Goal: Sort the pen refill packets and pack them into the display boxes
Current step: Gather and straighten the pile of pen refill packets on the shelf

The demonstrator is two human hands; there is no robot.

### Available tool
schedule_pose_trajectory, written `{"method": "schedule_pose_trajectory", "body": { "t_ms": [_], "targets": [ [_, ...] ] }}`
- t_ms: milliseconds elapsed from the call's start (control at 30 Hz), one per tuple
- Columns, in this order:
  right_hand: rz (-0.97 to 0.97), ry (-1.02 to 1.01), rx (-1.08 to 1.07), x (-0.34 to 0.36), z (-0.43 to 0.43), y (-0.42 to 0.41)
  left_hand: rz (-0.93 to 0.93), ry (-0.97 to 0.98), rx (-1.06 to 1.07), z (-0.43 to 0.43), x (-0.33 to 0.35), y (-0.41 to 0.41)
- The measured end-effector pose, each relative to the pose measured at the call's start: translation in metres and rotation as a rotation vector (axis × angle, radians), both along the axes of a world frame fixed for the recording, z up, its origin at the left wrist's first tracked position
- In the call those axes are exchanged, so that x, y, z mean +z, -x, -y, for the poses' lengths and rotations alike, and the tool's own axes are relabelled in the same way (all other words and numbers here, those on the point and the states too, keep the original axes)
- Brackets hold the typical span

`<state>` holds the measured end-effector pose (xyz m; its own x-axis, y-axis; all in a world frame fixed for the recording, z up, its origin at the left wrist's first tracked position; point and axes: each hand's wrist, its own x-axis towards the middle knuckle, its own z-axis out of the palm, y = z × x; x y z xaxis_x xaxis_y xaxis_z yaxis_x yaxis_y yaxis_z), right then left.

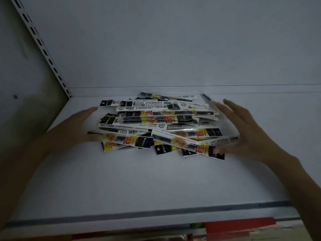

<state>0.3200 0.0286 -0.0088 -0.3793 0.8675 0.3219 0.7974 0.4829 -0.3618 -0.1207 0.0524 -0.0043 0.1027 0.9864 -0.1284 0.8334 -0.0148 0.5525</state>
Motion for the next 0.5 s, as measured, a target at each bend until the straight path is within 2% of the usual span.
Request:
{"method": "schedule_pose_trajectory", "body": {
  "t_ms": [100,167,200,267,333,500],
  "targets": [
    [-0.203,0.007,-0.154,0.011,0.001,-0.013,0.012,-0.036,-0.007,0.013,-0.003,-0.01],
    [-0.251,-0.058,-0.331,0.011,-0.013,-0.017,0.077,-0.079,-0.016,0.021,-0.004,-0.021],
    [-0.212,-0.047,-0.427,0.01,-0.024,-0.018,0.091,-0.099,-0.009,0.023,-0.005,-0.027],
    [-0.095,0.11,-0.582,0.006,-0.046,-0.017,0.082,-0.138,-0.007,0.028,-0.007,-0.038],
    [-0.03,0.222,-0.587,0.003,-0.06,-0.014,0.057,-0.167,0.014,0.033,-0.007,-0.048],
    [0.049,0.265,-0.555,0.008,-0.068,-0.008,0.114,-0.203,0.104,0.042,-0.008,-0.059]
  ]
}}
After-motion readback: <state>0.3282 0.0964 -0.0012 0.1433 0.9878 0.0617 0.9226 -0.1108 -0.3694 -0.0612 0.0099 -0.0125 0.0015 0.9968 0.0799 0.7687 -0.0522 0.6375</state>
